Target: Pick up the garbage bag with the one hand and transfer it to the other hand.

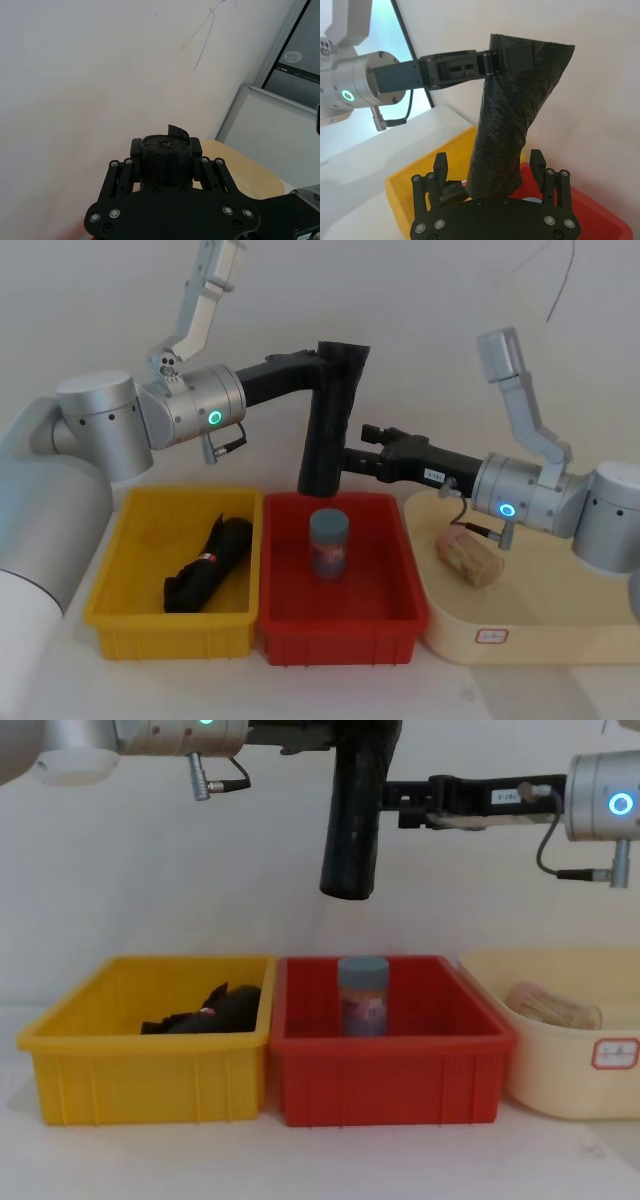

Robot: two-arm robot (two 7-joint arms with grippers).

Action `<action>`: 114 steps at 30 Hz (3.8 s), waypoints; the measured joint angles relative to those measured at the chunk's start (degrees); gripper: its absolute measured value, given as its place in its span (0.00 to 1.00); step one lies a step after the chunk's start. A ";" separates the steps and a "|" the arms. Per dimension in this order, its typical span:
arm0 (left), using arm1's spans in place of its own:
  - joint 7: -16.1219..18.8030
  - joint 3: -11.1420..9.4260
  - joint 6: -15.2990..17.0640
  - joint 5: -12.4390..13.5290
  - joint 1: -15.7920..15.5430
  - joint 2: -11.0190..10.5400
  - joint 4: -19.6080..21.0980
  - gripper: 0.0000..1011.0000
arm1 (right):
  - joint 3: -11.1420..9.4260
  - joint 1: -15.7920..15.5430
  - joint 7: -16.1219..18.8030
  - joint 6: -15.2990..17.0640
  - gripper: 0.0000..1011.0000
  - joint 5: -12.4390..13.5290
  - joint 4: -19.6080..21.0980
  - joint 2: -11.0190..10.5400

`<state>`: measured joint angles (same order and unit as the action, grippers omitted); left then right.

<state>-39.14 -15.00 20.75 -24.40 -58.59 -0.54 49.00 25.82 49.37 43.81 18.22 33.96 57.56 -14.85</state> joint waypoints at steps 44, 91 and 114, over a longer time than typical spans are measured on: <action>-0.01 0.00 0.00 0.00 0.01 0.01 0.00 0.53 | 4.51 10.11 1.88 -4.60 0.99 -0.77 -18.59 7.12; 0.00 0.00 0.00 0.00 0.00 0.01 0.01 0.53 | 4.99 11.59 2.07 -5.47 0.59 -0.95 -21.18 8.38; 0.00 0.00 0.00 0.00 0.00 0.01 0.00 0.89 | 4.99 11.64 2.07 -5.48 0.59 -0.94 -21.21 8.39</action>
<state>-39.14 -15.00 20.75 -24.41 -58.58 -0.54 49.00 30.81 61.01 45.88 12.75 33.02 36.35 -6.45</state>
